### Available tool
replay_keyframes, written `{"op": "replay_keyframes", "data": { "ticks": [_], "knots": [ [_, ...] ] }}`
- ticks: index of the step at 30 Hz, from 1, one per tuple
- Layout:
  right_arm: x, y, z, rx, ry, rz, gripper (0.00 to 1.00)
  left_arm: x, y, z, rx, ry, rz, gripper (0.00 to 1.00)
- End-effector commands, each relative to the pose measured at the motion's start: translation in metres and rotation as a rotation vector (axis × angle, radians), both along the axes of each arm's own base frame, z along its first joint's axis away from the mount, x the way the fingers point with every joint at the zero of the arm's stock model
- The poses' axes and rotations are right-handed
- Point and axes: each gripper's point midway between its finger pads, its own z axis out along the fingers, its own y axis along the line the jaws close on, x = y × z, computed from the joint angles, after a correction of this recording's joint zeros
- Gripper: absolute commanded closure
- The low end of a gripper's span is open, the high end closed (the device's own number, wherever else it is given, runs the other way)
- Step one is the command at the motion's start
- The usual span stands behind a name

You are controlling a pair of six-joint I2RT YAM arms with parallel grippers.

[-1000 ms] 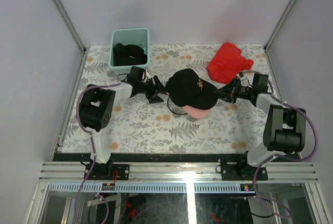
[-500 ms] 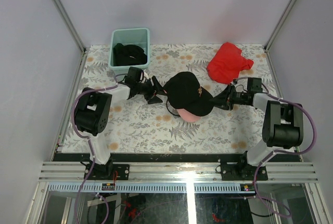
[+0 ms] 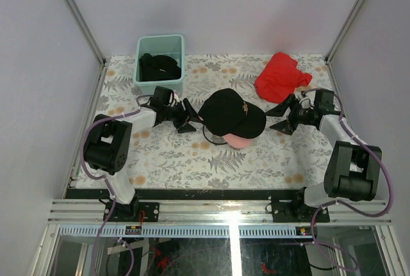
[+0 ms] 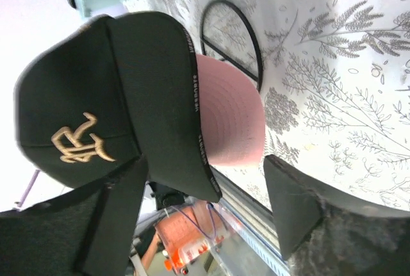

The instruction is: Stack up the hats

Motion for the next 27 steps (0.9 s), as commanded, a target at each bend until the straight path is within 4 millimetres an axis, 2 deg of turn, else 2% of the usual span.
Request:
{"op": "replay_keyframes", "data": {
  "ticks": [1, 3, 7, 12, 19, 25, 27],
  "knots": [
    [0.001, -0.010, 0.022, 0.109, -0.035, -0.097, 0.16, -0.019, 0.013, -0.012, 0.078, 0.052, 0.006, 0.43],
    [-0.004, -0.005, 0.024, 0.192, -0.024, -0.092, 0.11, -0.021, 0.014, -0.009, 0.082, 0.052, 0.004, 0.43],
    [-0.016, 0.000, 0.019, 0.232, 0.006, -0.093, 0.05, -0.028, 0.018, -0.006, 0.099, 0.059, 0.005, 0.46],
    [-0.033, 0.008, 0.012, 0.365, 0.043, -0.165, 0.01, -0.039, 0.023, -0.015, 0.119, 0.086, 0.007, 0.56],
    [-0.033, 0.008, 0.015, 0.478, -0.056, -0.224, 0.01, -0.046, 0.027, -0.028, 0.148, 0.119, -0.009, 0.64],
    [-0.019, 0.002, 0.032, 0.554, -0.208, -0.260, 0.01, -0.048, 0.029, -0.039, 0.174, 0.140, -0.022, 0.65],
    [-0.015, 0.002, 0.026, 0.588, -0.179, -0.262, 0.01, -0.047, 0.029, -0.041, 0.177, 0.146, -0.030, 0.65]
  ]
}}
